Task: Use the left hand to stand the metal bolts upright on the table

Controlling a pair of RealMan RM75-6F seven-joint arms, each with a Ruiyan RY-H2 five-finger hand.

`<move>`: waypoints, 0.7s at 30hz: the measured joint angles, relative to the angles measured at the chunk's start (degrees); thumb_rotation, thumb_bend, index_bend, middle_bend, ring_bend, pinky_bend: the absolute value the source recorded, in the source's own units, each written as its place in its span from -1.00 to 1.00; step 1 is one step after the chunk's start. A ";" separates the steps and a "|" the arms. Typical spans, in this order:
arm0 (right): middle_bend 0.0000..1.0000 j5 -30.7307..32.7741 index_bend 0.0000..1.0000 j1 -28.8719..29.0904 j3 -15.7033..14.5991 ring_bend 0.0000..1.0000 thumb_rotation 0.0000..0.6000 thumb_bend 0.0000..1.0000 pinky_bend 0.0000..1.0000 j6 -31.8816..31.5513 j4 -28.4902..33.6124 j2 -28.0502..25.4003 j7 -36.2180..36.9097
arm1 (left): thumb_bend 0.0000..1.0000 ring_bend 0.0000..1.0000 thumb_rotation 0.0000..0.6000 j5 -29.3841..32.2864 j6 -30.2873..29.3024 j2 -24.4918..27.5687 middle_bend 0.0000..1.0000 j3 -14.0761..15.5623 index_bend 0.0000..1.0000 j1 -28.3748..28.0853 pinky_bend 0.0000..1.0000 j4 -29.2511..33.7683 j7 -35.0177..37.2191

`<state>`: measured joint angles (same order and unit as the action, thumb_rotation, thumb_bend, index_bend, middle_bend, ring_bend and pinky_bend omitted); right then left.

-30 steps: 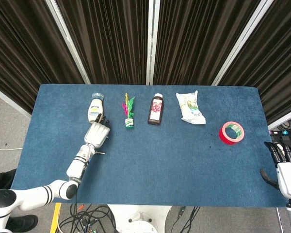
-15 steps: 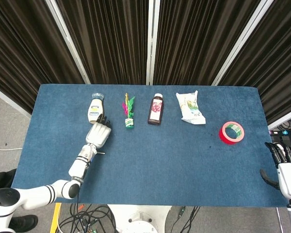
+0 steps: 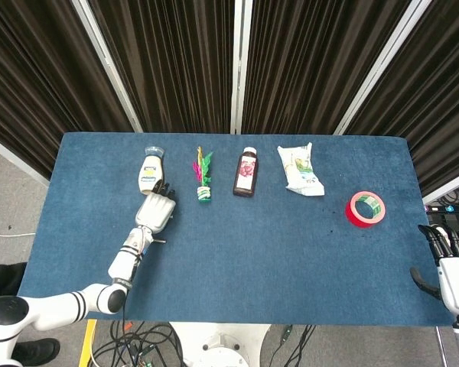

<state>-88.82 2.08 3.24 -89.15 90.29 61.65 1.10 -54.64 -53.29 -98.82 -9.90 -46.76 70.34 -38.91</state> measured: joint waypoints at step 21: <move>-0.66 -0.01 -0.78 -0.62 -0.10 -0.91 1.00 -0.61 -0.79 -0.60 0.26 -0.12 -0.18 | -0.27 -0.89 1.00 -5.12 1.93 0.80 -0.61 -3.84 0.03 1.91 -0.90 2.26 26.08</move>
<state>-88.83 1.46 3.14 -89.75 90.55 61.53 0.92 -59.76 -51.36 -98.03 -13.74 -44.85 72.60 -12.83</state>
